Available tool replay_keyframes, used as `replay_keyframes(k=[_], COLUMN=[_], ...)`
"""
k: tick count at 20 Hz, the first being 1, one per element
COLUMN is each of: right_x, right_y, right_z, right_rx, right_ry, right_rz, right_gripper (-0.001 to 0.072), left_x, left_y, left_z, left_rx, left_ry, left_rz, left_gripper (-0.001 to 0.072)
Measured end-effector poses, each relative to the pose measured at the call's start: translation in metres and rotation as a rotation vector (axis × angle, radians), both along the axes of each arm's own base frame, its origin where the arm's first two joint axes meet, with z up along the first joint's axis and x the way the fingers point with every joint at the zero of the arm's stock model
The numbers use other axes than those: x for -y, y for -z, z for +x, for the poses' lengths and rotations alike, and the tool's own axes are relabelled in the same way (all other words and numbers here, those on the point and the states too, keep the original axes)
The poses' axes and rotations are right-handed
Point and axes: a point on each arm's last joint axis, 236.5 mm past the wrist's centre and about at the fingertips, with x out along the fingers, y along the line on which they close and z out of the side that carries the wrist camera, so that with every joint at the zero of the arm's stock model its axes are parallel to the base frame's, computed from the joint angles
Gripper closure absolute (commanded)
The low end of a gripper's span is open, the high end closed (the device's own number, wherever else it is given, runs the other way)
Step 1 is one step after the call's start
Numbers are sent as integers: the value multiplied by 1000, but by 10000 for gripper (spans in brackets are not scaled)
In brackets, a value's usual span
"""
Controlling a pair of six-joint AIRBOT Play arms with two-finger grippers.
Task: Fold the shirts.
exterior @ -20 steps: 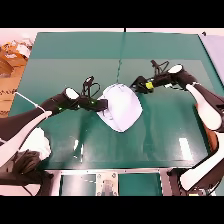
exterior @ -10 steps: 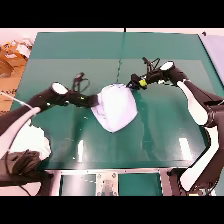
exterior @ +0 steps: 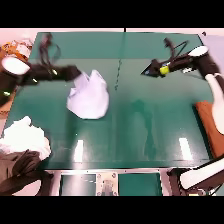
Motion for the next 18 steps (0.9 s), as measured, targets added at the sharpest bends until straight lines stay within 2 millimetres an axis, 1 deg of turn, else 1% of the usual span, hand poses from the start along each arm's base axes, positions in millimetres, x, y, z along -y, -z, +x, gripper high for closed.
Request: replay_keyframes(k=[1, 2, 3, 4, 5, 6, 7, 8, 10, 11, 13, 14, 15, 16, 17, 18], right_x=[-4, -6, -5, -6, -10, -12, -10, -8, 1, 10, 30, 40, 51, 59, 63, 64], right_y=[-23, -40, -49, -55, -59, -59, -56, -52, -44, -37, -26, -20, -12, -3, 6, 16], right_z=[-7, -14, -17, -22, -28, -33, -35, -37, -39, -38, -37, -38, -39, -41, -46, -53], right_rx=[41, 70, 89, 98, 97, 87, 74, 61, 36, 16, -20, -46, -79, -114, -155, -200], right_ry=[-16, -25, -19, -20, -28, -33, -26, -18, 2, 25, 75, 103, 136, 162, 176, 183], right_rz=[14, 12, 7, 4, 10, 11, 6, 1, -17, -38, -77, -91, -104, -110, -108, -107], right_gripper=[698, 698, 697, 698, 698, 698, 698, 698, 698, 697, 697, 695, 633, 545, 535, 501], left_x=[4, 6, 9, 16, 28, 43, 60, 81, 128, 149, 183, 195, 205, 209, 208, 203], left_y=[-25, -41, -53, -55, -53, -49, -41, -30, -8, 10, 42, 57, 72, 79, 84, 90], left_z=[-3, -6, -9, -13, -20, -24, -29, -35, -51, -59, -71, -79, -86, -88, -84, -78], left_rx=[46, 77, 99, 98, 84, 71, 49, 25, -20, -51, -108, -137, -165, -180, -186, -203], left_ry=[22, 37, 49, 73, 113, 149, 188, 237, 334, 376, 435, 462, 486, 497, 488, 479], left_rz=[-6, -8, -11, -10, -10, -17, -20, -23, -41, -35, -24, -16, -5, -1, 3, 9], left_gripper=[682, 682, 682, 682, 682, 682, 682, 681, 681, 681, 681, 679, 513, 123, 43, 43])
